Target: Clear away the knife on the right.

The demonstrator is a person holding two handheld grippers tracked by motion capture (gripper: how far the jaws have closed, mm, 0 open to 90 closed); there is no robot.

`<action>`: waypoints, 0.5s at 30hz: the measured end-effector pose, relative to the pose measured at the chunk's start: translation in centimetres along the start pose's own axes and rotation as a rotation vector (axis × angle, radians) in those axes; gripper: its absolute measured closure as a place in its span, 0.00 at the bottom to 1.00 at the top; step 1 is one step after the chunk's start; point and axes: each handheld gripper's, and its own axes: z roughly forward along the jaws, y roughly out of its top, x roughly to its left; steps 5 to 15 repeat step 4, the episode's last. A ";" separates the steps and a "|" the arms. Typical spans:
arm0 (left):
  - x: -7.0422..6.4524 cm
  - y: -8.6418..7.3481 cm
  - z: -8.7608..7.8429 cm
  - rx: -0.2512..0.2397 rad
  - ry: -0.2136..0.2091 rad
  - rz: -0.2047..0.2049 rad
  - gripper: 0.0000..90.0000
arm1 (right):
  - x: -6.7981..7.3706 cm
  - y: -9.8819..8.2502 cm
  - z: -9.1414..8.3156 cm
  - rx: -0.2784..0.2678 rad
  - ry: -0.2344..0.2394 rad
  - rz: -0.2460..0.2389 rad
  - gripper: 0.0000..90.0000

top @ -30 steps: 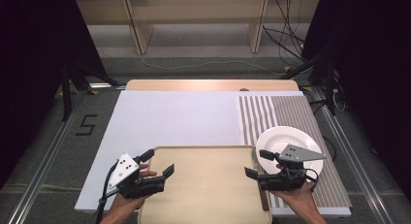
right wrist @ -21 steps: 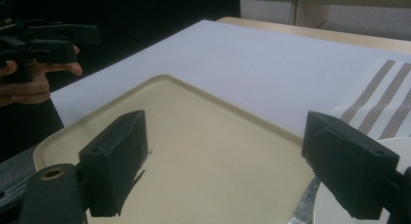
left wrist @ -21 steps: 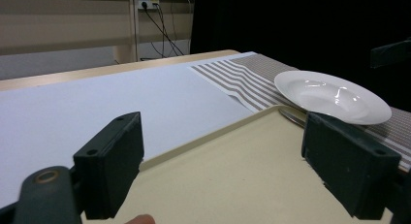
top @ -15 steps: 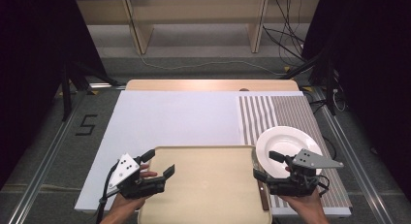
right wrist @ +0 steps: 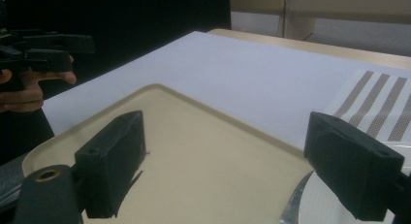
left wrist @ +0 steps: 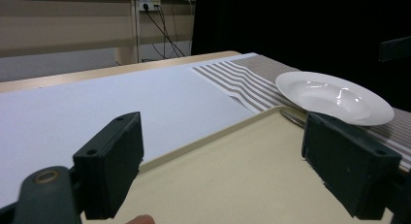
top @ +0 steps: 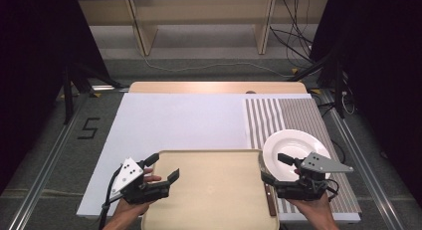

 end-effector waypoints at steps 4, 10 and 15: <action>0.0 0.0 0.0 -0.001 0.001 0.000 0.16 | 0.0 0.0 0.0 0.000 -0.001 -0.001 0.18; 0.0 0.0 0.0 -0.001 0.001 0.000 0.16 | 0.0 0.0 0.0 0.000 -0.001 -0.001 0.18; 0.0 0.0 0.0 -0.001 0.001 0.000 0.16 | 0.0 0.0 0.0 0.000 -0.001 -0.001 0.18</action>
